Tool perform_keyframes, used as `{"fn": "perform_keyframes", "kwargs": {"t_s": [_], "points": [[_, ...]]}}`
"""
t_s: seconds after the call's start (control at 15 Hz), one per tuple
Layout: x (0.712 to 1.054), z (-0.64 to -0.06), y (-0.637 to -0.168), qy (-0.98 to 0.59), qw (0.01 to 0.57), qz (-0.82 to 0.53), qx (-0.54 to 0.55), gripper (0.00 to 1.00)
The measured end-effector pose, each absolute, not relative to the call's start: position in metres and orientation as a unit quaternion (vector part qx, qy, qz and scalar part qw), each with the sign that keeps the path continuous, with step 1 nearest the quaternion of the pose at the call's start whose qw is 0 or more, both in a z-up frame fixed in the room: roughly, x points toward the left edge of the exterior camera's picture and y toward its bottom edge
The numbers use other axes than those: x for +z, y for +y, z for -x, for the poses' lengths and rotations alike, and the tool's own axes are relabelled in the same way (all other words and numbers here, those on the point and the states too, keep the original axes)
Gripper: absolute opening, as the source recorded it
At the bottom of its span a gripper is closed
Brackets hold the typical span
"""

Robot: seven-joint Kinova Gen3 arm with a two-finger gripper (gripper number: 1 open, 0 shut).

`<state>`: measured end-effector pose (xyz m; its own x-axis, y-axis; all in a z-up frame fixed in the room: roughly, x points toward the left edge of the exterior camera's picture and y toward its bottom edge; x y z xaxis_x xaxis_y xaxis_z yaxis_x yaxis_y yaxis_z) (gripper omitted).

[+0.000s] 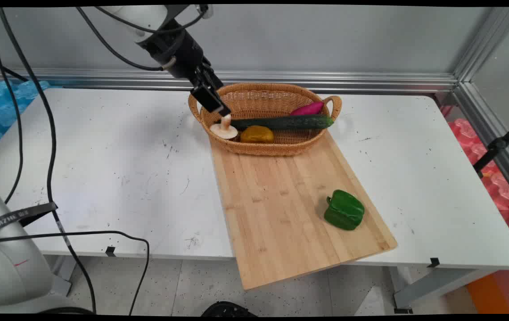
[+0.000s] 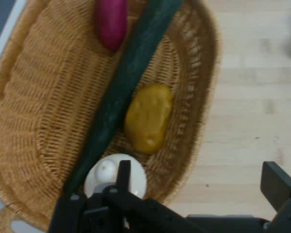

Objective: Pick up the cucumber from the vegetable basket

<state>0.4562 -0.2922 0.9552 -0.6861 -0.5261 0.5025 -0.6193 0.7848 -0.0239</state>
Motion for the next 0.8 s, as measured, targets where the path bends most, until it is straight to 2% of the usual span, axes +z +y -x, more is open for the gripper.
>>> {"fn": "perform_keyframes", "kwargs": {"t_s": [0.33,0.8], "points": [[0.948,-0.461,-0.308,-0.908,0.239,-0.326,0.106,1.0],[0.912,-0.438,-0.359,-0.914,0.244,-0.303,0.115,1.0]]}}
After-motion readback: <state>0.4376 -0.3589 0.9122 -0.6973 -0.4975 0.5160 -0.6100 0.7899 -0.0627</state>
